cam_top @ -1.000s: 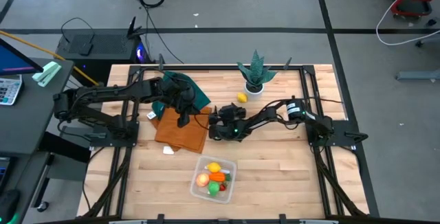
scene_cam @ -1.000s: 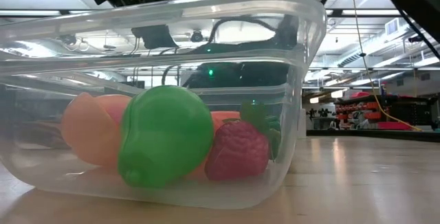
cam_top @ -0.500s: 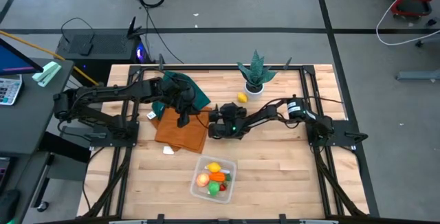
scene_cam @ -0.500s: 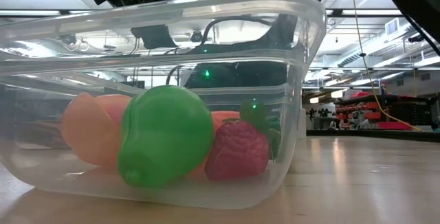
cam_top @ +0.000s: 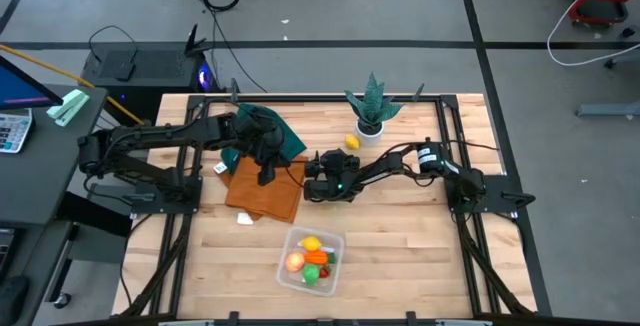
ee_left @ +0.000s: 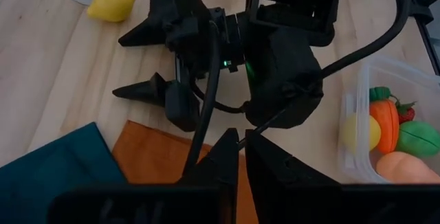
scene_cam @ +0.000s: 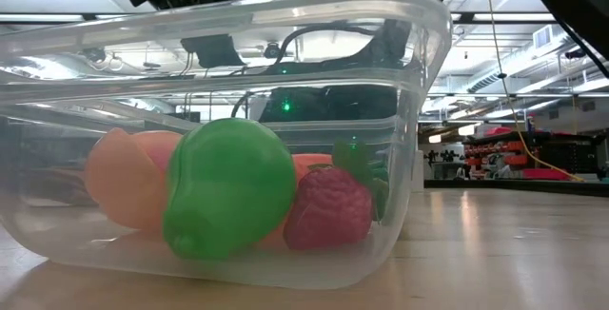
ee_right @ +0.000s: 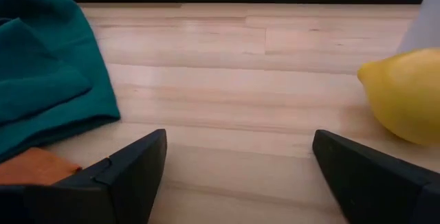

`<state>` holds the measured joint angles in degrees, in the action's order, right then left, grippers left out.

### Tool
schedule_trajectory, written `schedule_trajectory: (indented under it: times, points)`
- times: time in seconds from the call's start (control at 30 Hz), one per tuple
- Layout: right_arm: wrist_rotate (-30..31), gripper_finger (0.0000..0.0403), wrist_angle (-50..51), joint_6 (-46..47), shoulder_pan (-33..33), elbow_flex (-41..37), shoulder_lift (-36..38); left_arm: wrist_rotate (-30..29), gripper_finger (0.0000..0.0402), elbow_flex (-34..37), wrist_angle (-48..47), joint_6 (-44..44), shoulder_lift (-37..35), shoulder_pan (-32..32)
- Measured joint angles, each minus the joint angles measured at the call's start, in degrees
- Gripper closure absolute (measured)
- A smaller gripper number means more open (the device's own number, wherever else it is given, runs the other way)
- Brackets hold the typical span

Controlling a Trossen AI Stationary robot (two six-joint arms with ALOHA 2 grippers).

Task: Pick and placing Produce into tupperware
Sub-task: Put the yellow lemon into transparent bin

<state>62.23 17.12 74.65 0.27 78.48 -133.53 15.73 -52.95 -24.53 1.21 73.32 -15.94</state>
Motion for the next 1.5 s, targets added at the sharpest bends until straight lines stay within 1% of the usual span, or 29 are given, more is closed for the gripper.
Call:
schedule_trajectory:
  times: [0.23, 0.4, 0.5, 0.73, 0.9, 1.07, 1.3, 1.5]
  points:
    - [0.02, 0.0066, 0.27, 1.77, 0.17, 0.02, 0.00, -0.01, 0.0370, 0.00, -6.24, 0.61, 0.00, 0.00]
    - [-0.05, 0.0066, 0.81, 2.33, 0.20, 0.06, 0.00, 0.00, 0.0361, -0.02, -7.98, 0.98, 0.00, 0.00]
    - [-0.19, 0.0066, 1.97, 2.41, 0.62, 0.11, 0.13, -0.02, 0.0362, -1.21, -9.31, 0.96, 0.02, 0.00]
    - [-1.01, 0.0067, 6.75, 3.81, 2.52, -0.13, 1.68, 0.00, 0.0369, -4.68, -9.52, 0.97, 0.02, -0.32]
    - [-1.59, 0.0067, 11.81, 8.93, 4.00, -0.07, 1.86, -0.01, 0.0362, -6.07, -9.63, 0.94, 0.02, -1.28]
    - [-1.58, 0.0067, 17.60, 15.19, 3.80, 0.02, 1.97, -0.02, 0.0364, -6.27, -9.74, 0.74, 0.02, -2.08]
    - [-1.61, 0.0067, 17.75, 15.79, 2.23, 0.02, 2.05, -0.02, 0.0370, -6.27, -9.77, 0.55, 0.02, -2.27]
    - [-1.23, 0.0067, 17.57, 15.82, 1.05, 0.00, 2.03, -0.02, 0.0362, -6.27, -9.79, 0.52, 0.02, -2.27]
